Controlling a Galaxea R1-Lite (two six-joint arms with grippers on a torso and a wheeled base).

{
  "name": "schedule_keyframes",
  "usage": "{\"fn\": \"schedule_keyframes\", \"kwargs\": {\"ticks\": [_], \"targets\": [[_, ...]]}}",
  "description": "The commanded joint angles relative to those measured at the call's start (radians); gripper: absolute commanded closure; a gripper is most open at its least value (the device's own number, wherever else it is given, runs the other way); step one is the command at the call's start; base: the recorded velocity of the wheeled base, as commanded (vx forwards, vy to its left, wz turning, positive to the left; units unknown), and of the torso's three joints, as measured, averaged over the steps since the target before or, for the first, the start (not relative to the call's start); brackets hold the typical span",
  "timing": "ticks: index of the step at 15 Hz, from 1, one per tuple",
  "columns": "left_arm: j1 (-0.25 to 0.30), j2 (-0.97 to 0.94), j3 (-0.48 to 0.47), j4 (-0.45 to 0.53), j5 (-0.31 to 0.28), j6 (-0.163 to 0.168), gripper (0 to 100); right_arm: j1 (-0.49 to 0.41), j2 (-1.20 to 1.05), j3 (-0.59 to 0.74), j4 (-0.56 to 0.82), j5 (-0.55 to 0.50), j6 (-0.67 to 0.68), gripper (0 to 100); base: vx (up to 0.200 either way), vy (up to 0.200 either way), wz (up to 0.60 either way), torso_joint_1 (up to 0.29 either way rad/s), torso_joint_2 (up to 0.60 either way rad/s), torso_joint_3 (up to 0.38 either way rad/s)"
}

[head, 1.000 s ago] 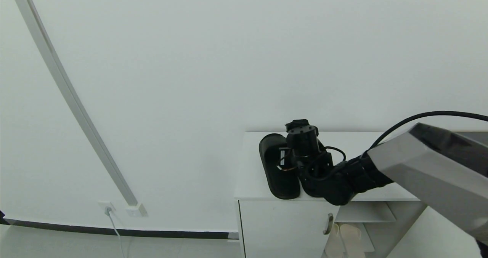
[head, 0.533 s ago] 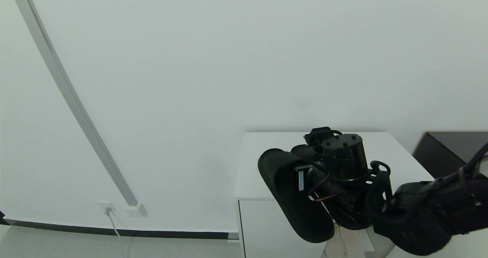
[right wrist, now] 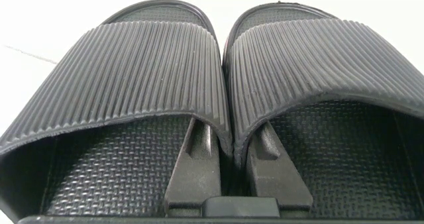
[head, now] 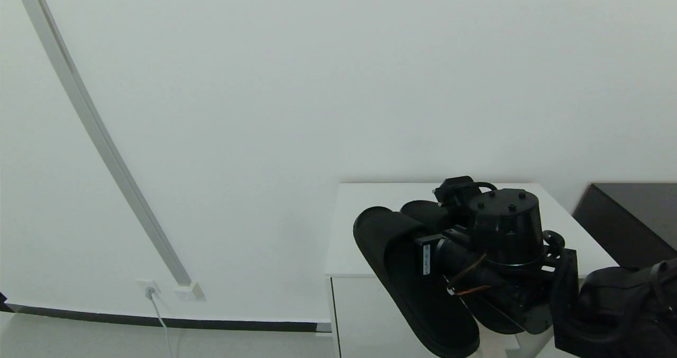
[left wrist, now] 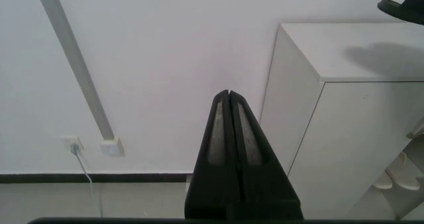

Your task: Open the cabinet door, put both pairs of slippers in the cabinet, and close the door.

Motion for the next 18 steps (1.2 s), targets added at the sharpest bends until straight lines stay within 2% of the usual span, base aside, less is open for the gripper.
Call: {"fn": "schedule_keyframes", "kwargs": {"ticks": [1, 6, 18], "targets": [[0.000, 0.001, 0.000, 0.000, 0.000, 0.000, 100, 0.000, -0.015, 0.004, 0.000, -0.001, -0.001, 100, 0.000, 0.000, 0.00, 0.000, 0.00, 0.000], [0.000, 0.001, 0.000, 0.000, 0.000, 0.000, 100, 0.011, -0.016, 0.015, -0.001, -0.006, -0.001, 100, 0.000, 0.000, 0.00, 0.000, 0.00, 0.000], [0.000, 0.001, 0.000, 0.000, 0.000, 0.000, 100, 0.026, -0.018, 0.043, -0.058, -0.007, -0.007, 100, -0.200, 0.000, 0.00, 0.002, 0.00, 0.003]]}}
